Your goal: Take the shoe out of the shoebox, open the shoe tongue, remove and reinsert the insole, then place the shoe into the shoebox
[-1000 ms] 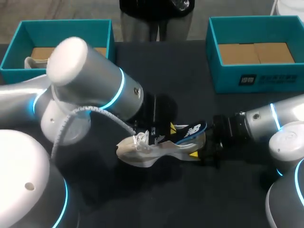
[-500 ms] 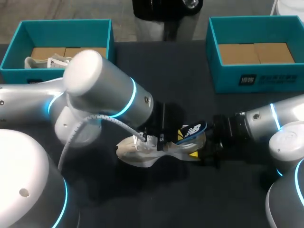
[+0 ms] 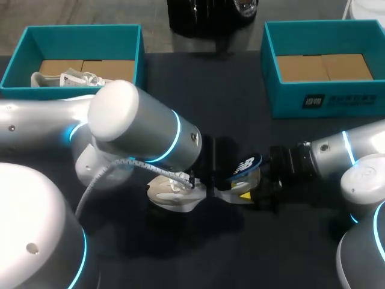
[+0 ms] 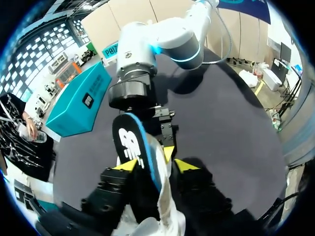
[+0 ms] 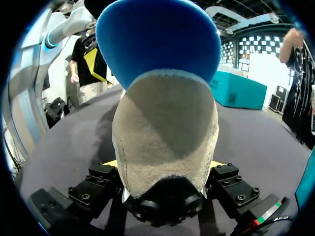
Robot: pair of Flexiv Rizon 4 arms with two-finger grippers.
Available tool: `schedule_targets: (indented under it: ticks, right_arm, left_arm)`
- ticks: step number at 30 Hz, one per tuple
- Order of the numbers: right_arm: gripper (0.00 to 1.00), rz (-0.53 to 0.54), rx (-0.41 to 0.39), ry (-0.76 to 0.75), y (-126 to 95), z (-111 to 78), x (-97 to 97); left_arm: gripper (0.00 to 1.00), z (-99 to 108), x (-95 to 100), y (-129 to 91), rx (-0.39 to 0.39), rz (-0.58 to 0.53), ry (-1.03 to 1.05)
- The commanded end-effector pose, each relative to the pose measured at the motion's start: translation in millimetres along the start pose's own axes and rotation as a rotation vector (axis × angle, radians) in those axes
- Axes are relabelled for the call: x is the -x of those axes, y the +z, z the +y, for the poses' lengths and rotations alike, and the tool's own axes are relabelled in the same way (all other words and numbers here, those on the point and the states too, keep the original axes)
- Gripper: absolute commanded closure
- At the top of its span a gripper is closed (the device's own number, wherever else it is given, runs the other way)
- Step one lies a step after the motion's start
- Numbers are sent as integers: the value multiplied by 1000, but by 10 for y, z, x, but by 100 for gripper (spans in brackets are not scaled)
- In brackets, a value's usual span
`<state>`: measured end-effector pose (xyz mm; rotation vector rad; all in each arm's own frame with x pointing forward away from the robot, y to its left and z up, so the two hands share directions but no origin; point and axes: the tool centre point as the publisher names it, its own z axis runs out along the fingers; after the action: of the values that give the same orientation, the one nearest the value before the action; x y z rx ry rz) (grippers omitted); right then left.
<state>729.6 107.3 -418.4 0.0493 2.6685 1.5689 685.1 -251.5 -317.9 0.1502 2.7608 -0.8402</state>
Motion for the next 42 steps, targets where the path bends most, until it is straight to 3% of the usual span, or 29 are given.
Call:
schedule_targets:
  ticks: [1,12,26,34,42]
  right_arm:
    - [100,-2,-3,0,-4,13,-14]
    - [100,-2,-3,0,-4,13,-14]
    - [100,-2,-3,0,-4,13,-14]
    - [100,-2,-3,0,-4,13,-14]
    - [100,-2,-3,0,-4,13,-14]
  left_arm:
    - [0,15,-10,-17,4,-23,-6]
    - [0,-28,-3,50,21,-92,-1]
    - [0,-80,11,14,17,-86,-5]
    - [0,-124,-61,4,90,-205,30]
    - [0,-154,-59,-25,89,-257,23]
